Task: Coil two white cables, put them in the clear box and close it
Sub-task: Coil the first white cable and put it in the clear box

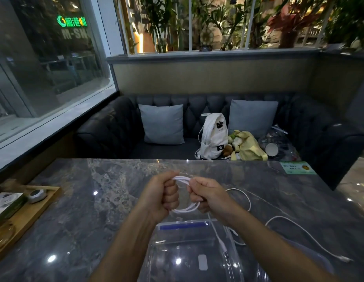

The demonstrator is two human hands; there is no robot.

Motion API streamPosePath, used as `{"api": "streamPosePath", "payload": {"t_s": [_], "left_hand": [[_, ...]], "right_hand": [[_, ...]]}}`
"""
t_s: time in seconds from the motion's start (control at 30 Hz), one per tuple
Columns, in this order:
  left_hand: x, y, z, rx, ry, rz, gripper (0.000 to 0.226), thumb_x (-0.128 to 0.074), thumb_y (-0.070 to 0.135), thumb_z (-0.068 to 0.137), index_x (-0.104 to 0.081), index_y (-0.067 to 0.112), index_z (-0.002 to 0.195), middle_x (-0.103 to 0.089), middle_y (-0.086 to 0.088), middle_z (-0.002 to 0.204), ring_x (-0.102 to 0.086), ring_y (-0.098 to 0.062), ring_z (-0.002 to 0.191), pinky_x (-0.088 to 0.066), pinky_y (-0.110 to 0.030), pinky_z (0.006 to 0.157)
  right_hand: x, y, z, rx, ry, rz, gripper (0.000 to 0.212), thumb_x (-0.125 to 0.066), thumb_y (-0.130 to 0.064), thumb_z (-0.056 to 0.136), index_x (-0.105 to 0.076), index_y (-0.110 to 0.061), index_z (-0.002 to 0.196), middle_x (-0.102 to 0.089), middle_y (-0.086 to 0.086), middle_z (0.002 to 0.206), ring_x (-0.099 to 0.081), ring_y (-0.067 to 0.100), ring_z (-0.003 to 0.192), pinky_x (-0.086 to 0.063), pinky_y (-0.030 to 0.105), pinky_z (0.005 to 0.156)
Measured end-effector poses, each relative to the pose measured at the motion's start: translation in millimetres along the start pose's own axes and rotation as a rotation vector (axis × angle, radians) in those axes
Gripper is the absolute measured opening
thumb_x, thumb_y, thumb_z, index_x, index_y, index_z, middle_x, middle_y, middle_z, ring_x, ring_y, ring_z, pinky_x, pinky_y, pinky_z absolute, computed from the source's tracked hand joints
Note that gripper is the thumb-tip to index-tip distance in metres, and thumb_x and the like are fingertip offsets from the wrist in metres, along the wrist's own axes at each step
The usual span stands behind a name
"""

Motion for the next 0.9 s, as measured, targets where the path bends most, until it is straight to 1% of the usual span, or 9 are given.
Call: {"api": "streamPosePath", "payload": {"t_s": [0.17,0.27,0.33,0.37,0.5,0.57,0.63,0.8,0.9], "left_hand": [[-11.5,-3.1,-3.7,-0.002,-0.088,-0.072,0.041,-0.051,0.026,0.07,-0.031,0.022,0.034,-0.024,0.007,0.029,-0.021,-0.005,0.023,-0.018,-0.015,0.031],[-11.3,4.1,-8.8,0.021,-0.136,0.304,0.045,-0.045,0.038,0.087,-0.06,0.012,0.053,-0.053,-0.001,0.041,-0.05,-0.012,0.038,-0.043,-0.022,0.046],[-7.0,17.0,-8.9,-0.028,-0.103,0.587,0.054,-0.035,0.044,0.095,-0.07,0.008,0.072,-0.066,-0.004,0.053,-0.063,-0.013,0.052,-0.051,-0.022,0.056],[-8.6,24.9,-9.2,-0.076,-0.105,0.691,0.056,-0.033,0.045,0.096,-0.072,0.012,0.073,-0.069,-0.003,0.057,-0.064,-0.013,0.056,-0.051,-0.024,0.061],[-20.7,31.0,-8.5,-0.128,-0.157,0.886,0.056,-0.033,0.047,0.096,-0.067,0.017,0.062,-0.062,0.001,0.055,-0.055,-0.012,0.053,-0.046,-0.028,0.062],[-25.3,19.4,-8.1,-0.07,-0.2,0.85,0.047,-0.038,0.043,0.096,-0.062,0.017,0.065,-0.051,0.004,0.053,-0.044,-0.008,0.047,-0.043,-0.024,0.055],[-27.4,15.6,-8.6,-0.093,-0.198,0.763,0.048,-0.044,0.039,0.095,-0.06,0.021,0.054,-0.041,0.007,0.047,-0.036,-0.007,0.043,-0.039,-0.021,0.048],[-20.3,25.1,-9.7,-0.268,-0.066,0.632,0.054,-0.05,0.032,0.093,-0.052,0.02,0.04,-0.029,0.007,0.04,-0.024,-0.008,0.035,-0.023,-0.016,0.036],[-3.7,34.7,-7.8,-0.33,0.056,0.592,0.053,-0.05,0.028,0.094,-0.04,0.021,0.043,-0.027,0.011,0.036,-0.021,-0.007,0.032,-0.02,-0.015,0.035]], "right_hand": [[4.3,-3.5,-1.4,-0.031,-0.007,0.046,0.034,-0.04,-0.024,0.096,-0.053,-0.017,0.065,-0.037,-0.013,0.042,-0.022,0.0,0.035,-0.018,0.011,0.031],[10.6,-7.2,-2.1,-0.015,0.01,-0.018,0.034,-0.039,-0.021,0.096,-0.049,-0.016,0.065,-0.037,-0.013,0.04,-0.024,-0.001,0.034,-0.02,0.011,0.031],[12.3,-10.1,-3.7,-0.003,0.002,-0.106,0.034,-0.038,-0.02,0.097,-0.049,-0.016,0.064,-0.037,-0.013,0.039,-0.026,-0.001,0.033,-0.021,0.011,0.032],[12.2,-11.0,-4.1,0.005,-0.002,-0.157,0.034,-0.038,-0.018,0.097,-0.048,-0.016,0.064,-0.037,-0.013,0.039,-0.026,-0.002,0.033,-0.022,0.011,0.033],[8.0,-16.1,-4.4,0.06,0.028,-0.289,0.036,-0.039,-0.013,0.097,-0.049,-0.016,0.063,-0.038,-0.015,0.038,-0.028,-0.003,0.035,-0.025,0.009,0.036],[7.2,-20.6,-4.4,0.101,0.052,-0.325,0.036,-0.039,-0.008,0.096,-0.05,-0.014,0.062,-0.04,-0.014,0.039,-0.033,-0.003,0.037,-0.028,0.008,0.042],[4.5,-26.4,-5.5,0.138,0.056,-0.341,0.035,-0.039,-0.007,0.096,-0.052,-0.013,0.064,-0.043,-0.013,0.039,-0.037,-0.003,0.039,-0.03,0.008,0.044],[12.1,-26.4,-10.6,0.095,0.05,-0.333,0.021,-0.049,-0.017,0.093,-0.063,-0.01,0.079,-0.049,-0.011,0.052,-0.039,0.002,0.045,-0.031,0.014,0.045],[21.6,-20.4,-15.2,0.026,-0.02,-0.377,0.024,-0.051,-0.011,0.09,-0.064,-0.012,0.07,-0.055,-0.001,0.064,-0.049,0.008,0.059,-0.039,0.02,0.06]]}}
Point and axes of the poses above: each hand's wrist, its own z-axis towards the middle knuckle, its own x-axis out of the back of the hand, y = z × x, the point moved 9 cm from there along z, towards the middle knuckle
